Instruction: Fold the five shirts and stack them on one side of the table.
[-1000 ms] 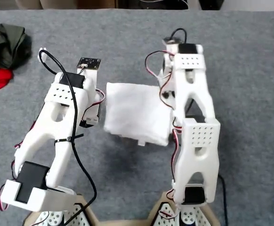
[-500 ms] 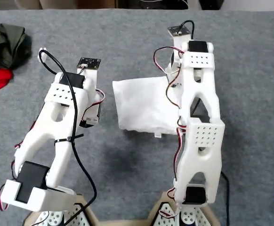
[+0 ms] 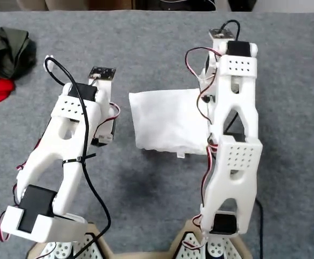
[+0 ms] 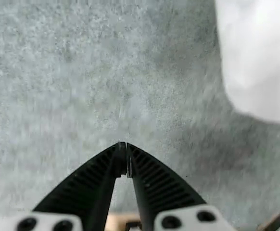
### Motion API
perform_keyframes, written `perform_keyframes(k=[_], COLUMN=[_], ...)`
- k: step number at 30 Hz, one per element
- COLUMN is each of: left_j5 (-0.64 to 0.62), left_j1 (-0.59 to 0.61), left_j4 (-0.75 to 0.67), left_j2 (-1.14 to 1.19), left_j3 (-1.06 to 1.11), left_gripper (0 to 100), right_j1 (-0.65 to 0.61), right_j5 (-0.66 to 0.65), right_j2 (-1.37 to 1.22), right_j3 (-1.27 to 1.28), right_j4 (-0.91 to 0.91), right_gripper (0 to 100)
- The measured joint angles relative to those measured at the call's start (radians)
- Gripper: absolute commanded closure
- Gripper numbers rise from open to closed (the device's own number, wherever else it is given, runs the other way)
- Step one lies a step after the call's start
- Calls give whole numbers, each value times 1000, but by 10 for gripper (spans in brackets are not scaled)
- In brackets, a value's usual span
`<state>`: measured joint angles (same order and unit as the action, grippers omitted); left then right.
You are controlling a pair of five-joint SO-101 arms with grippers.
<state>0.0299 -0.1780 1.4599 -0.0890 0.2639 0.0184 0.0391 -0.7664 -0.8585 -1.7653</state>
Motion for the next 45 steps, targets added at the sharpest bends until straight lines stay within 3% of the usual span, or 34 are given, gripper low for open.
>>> perform_keyframes(k=[8, 10, 14, 22, 25, 30, 39, 45], left_j5=[-84, -92, -92, -92, -94, -94, 48, 64], left_j1=[-114, -137, -152, -152, -155, -146, -121, -141], left_j4=[-384, -505, -710, -792, -741, -535, -94, 127], left_j2=[3, 40, 196, 611, 715, 844, 910, 910], left_j3=[2, 0, -8, -282, -443, -718, -1053, -1181], left_gripper=[980, 980, 980, 980, 980, 980, 981, 981], right_j1=[-68, -86, -94, -81, -60, -21, 40, 51], right_j5=[-109, -115, -115, -118, -118, -203, -258, -267], right_j2=[189, 216, 226, 227, 235, 196, 117, 117], right_j3=[338, 428, 580, 776, 795, 747, 517, 358], right_j4=[15, 58, 210, 460, 520, 534, 416, 313], right_gripper=[944, 991, 992, 992, 992, 992, 991, 991])
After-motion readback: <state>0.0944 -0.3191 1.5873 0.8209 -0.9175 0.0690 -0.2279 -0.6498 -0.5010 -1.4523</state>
